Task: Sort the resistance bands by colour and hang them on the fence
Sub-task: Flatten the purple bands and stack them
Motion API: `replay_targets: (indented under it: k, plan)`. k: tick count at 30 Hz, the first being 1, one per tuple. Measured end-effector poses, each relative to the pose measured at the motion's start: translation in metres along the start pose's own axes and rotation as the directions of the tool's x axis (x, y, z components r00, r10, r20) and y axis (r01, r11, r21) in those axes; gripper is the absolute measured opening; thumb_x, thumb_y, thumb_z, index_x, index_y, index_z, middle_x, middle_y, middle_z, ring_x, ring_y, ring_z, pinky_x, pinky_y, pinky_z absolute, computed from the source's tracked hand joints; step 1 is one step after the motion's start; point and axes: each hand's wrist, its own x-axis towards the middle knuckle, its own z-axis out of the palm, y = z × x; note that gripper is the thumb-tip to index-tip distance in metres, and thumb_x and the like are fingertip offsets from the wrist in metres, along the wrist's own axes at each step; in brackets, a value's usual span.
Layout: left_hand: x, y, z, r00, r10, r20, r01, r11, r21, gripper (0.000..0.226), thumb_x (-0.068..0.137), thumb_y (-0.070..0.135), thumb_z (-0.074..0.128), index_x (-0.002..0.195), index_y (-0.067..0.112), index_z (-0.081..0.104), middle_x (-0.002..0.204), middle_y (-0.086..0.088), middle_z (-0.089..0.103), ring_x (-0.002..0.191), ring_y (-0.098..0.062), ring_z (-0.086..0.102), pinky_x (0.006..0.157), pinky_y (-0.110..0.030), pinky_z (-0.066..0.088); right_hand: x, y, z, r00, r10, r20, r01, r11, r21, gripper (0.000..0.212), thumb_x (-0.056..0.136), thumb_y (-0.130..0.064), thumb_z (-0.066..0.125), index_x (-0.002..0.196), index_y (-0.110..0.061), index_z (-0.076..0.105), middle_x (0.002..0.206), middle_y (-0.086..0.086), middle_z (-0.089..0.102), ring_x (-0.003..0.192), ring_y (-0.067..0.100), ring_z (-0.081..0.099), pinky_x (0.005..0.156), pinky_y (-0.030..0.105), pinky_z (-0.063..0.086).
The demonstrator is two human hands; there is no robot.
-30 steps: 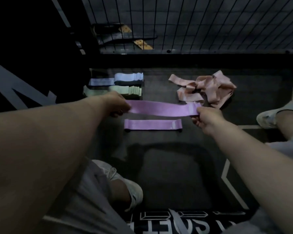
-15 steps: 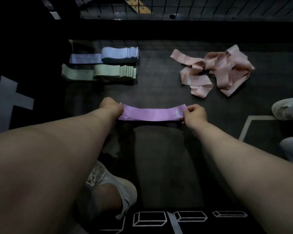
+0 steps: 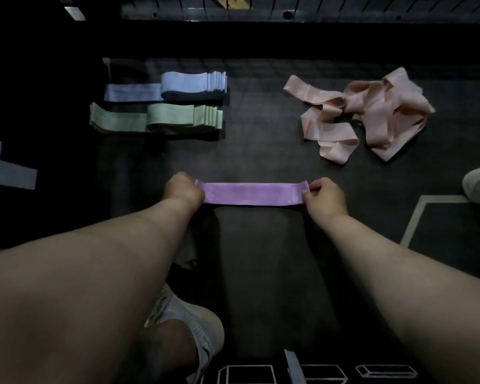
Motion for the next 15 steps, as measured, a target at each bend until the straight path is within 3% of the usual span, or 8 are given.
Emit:
replay_targets:
  k: [4, 7, 9, 11, 15]
  plan:
    - [-0.002, -0.001, 0.006, 0.999, -0.018, -0.04, 0.024, 0.988, 0.153, 0.037, 0.092, 0.02, 0.056, 0.126, 0.008, 0.047, 0.131, -0.017, 0.052, 0.12, -0.036, 0.054, 0.098, -0.041, 0.045, 0.004, 0.004, 0.002, 0.999, -0.038, -0.003, 0.037, 0.985, -0.167, 0.025, 0.091, -0.023, 0.065, 0.112, -0.01, 0.058, 0.115, 0.014, 0.059, 0.103, 0.03, 0.059, 0.085, 0.034, 0.047]
    - [-0.013, -0.001, 0.013, 0.969, 0.192, -0.158, -0.086, 0.856, 0.511, 0.046, 0.093, 0.021, 0.054, 0.135, 0.01, 0.037, 0.139, -0.016, 0.037, 0.127, -0.035, 0.041, 0.1, -0.041, 0.039, 0.002, 0.001, 0.002, 0.956, -0.293, -0.013, 0.255, 0.851, -0.458, 0.046, 0.086, -0.026, 0.07, 0.124, -0.008, 0.051, 0.127, 0.017, 0.044, 0.116, 0.035, 0.047, 0.096, 0.043, 0.042]
    - [-0.014, 0.0, 0.024, 0.907, 0.42, 0.024, -0.322, 0.655, 0.683, 0.061, 0.092, 0.029, 0.058, 0.144, 0.014, 0.029, 0.145, -0.013, 0.032, 0.13, -0.032, 0.037, 0.103, -0.039, 0.034, 0.005, -0.002, 0.001, 0.878, -0.445, 0.173, 0.455, 0.668, -0.589, 0.066, 0.082, -0.034, 0.074, 0.136, -0.009, 0.046, 0.138, 0.015, 0.04, 0.128, 0.034, 0.039, 0.105, 0.042, 0.034]
    - [-0.013, 0.002, 0.032, 0.829, 0.519, 0.207, -0.49, 0.498, 0.715, 0.073, 0.088, 0.031, 0.063, 0.149, 0.017, 0.024, 0.15, -0.01, 0.029, 0.136, -0.03, 0.032, 0.11, -0.042, 0.029, 0.011, -0.006, -0.001, 0.827, -0.435, 0.355, 0.558, 0.564, -0.609, 0.087, 0.077, -0.038, 0.078, 0.148, -0.013, 0.035, 0.15, 0.011, 0.031, 0.14, 0.03, 0.028, 0.115, 0.039, 0.024]
    - [-0.007, 0.009, 0.04, 0.758, 0.581, 0.296, -0.577, 0.387, 0.719, 0.062, 0.089, 0.026, 0.059, 0.144, 0.021, 0.033, 0.145, -0.01, 0.036, 0.134, -0.03, 0.035, 0.11, -0.044, 0.028, 0.023, -0.012, -0.002, 0.806, -0.361, 0.469, 0.592, 0.484, -0.644, 0.094, 0.079, -0.037, 0.078, 0.153, -0.016, 0.026, 0.154, 0.009, 0.027, 0.143, 0.028, 0.027, 0.117, 0.036, 0.023]
